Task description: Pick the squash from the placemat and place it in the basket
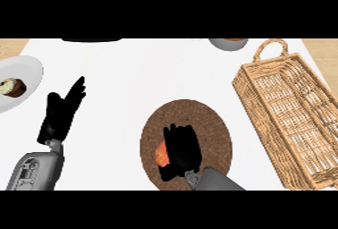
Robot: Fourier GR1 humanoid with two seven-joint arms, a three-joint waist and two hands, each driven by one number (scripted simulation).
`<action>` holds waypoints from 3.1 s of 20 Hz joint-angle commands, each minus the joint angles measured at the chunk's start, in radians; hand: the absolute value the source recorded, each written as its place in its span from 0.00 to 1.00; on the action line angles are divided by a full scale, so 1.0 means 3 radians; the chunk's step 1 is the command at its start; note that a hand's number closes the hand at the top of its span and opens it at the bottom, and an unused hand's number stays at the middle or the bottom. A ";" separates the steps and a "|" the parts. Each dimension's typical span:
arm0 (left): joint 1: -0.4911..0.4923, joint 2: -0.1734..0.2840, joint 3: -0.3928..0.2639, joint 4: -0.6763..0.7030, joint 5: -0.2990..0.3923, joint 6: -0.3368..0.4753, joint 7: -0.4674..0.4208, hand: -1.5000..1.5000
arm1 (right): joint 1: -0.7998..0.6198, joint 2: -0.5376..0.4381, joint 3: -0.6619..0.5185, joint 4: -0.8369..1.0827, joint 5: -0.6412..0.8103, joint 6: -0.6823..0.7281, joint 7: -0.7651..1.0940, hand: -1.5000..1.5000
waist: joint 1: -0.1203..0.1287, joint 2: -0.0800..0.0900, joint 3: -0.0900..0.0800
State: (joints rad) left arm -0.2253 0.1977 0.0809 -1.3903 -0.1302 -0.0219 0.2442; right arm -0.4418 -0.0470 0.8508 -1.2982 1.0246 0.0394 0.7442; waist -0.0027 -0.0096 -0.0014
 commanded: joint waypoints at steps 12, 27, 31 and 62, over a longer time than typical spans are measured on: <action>-0.0045 0.0036 0.0030 -0.0001 0.0010 -0.0044 0.0052 0.50 | -0.0303 0.0156 -0.0488 -0.2305 -0.0576 -0.0207 0.1031 1.00 | -0.0015 0.0012 0.0003; 0.0119 -0.0040 -0.0065 -0.0051 -0.0100 0.0003 -0.0071 0.50 | -0.1855 0.0135 -0.1989 -0.2552 -0.1055 0.0819 0.1891 1.00 | 0.0007 0.0007 0.0000; 0.0046 0.0049 0.0036 -0.0042 -0.0011 -0.0065 0.0000 0.50 | -0.2010 -0.0264 -0.2260 -0.2176 -0.1148 0.1111 0.1683 1.00 | -0.0002 0.0006 0.0000; -0.0100 -0.0025 0.0041 0.0023 -0.0051 -0.0065 0.0002 0.50 | -0.0711 -0.1924 -0.3274 -0.0918 -0.1177 0.1473 -0.0794 1.00 | 0.0023 0.0037 0.0004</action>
State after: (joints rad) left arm -0.2092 0.1853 0.0918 -1.3990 -0.1429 -0.0346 0.2260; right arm -0.6477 -0.6207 -0.1333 -1.6611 0.6426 0.5027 0.5728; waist 0.0015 0.0005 0.0002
